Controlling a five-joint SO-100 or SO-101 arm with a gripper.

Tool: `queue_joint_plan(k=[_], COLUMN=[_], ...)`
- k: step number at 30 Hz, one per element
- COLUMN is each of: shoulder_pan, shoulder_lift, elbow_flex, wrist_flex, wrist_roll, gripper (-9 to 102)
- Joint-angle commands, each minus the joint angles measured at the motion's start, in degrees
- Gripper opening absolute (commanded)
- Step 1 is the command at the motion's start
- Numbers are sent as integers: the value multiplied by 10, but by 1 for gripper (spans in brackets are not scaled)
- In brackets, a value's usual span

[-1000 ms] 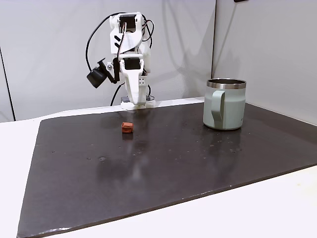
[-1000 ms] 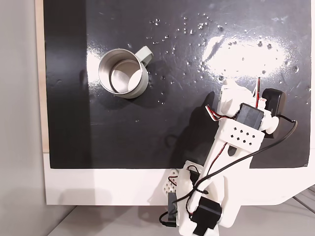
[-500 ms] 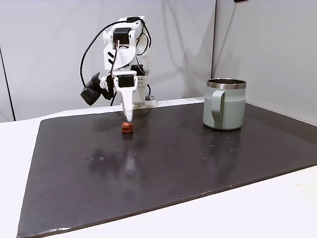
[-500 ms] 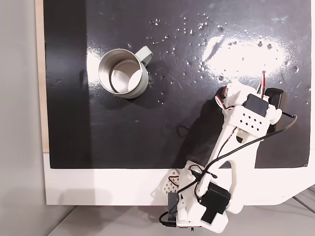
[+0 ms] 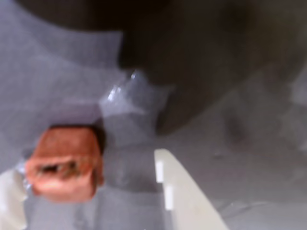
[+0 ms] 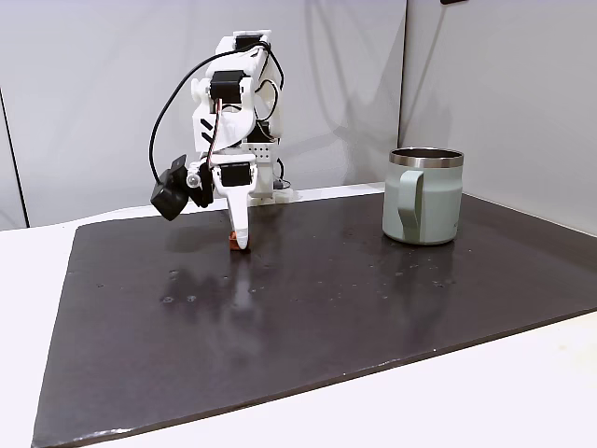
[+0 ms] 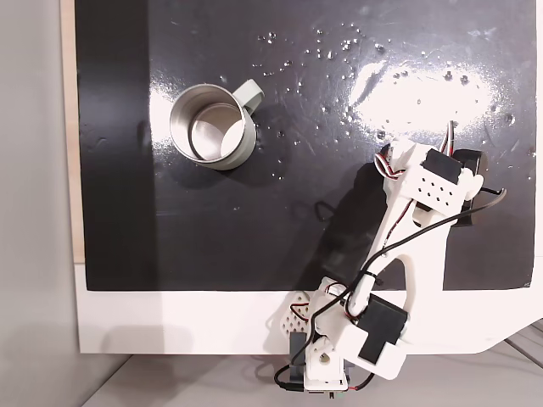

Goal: Grasp a cube and put it in the cup.

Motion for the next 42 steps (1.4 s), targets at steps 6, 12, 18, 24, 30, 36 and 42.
queue_joint_plan(k=[6,12,18,24,30,36,42], shoulder_pan=[-4,-2,5,7,4,-15,-45], shoulder_lift=[-5,-8,-7,-5,18,110,223], elbow_flex=[-40,-40,-40,-40,-40,-40,-43], wrist_flex=[-10,-11,-11,-10,4,47,97], wrist_roll=[-4,-5,-10,-11,-10,-2,11], gripper=[27,18,9,6,6,6,6])
